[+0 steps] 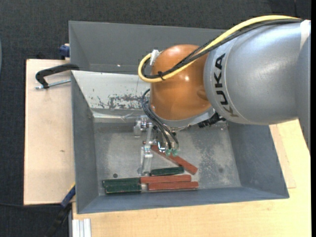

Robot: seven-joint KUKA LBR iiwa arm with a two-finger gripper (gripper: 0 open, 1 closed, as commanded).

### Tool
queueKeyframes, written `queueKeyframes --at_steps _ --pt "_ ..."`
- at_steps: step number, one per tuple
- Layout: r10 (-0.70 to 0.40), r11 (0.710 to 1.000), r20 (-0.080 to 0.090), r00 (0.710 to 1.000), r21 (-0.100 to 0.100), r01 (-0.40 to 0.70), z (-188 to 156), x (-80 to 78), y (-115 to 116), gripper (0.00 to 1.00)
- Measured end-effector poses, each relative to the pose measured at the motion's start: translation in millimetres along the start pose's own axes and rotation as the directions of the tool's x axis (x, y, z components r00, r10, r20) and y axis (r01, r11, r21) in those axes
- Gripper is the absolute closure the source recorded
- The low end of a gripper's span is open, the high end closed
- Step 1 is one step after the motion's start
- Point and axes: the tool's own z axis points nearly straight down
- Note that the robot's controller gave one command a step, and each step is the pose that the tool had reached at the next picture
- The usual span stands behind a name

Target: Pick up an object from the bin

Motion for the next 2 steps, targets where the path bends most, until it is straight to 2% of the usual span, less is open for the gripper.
queueKeyframes --at_steps 1,2 --pt "0.002 1.0 0.008 1.0 -0.002 -0.002 -4 -1.9 -1 0.0" --pt "-0.075 0.997 0.018 0.997 -0.004 0.075 20 0.2 -15 0.0"
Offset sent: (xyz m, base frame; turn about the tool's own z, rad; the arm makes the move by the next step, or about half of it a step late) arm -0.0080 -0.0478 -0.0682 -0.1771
